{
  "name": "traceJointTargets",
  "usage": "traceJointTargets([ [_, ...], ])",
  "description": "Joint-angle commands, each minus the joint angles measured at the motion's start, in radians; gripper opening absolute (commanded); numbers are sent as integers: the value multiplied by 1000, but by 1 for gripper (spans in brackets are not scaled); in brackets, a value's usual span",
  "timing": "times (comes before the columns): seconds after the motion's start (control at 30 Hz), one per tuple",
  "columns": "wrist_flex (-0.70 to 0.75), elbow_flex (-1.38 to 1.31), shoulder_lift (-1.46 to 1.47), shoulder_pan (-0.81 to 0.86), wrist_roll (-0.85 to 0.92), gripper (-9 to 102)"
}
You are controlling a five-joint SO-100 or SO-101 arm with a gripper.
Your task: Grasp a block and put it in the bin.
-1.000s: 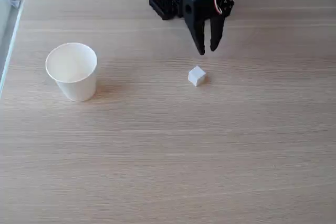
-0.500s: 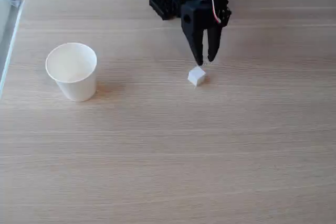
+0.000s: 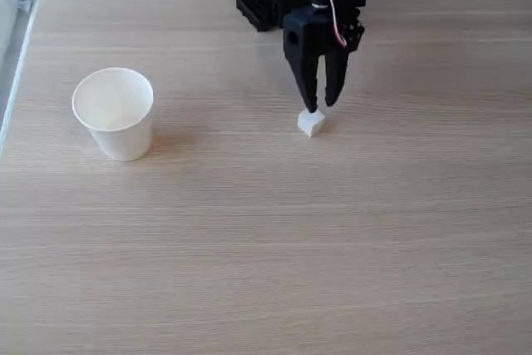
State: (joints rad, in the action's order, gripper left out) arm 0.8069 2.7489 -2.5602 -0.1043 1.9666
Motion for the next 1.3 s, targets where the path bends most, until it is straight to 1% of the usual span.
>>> traceJointTargets([
  [0.0,-25,-54,37,2,11,18],
  [0.2,-55,-81,95,21,20,19],
  [0.43,-58,-94,137,48,15,23],
  [1.27,-104,-21,186,52,25,23],
])
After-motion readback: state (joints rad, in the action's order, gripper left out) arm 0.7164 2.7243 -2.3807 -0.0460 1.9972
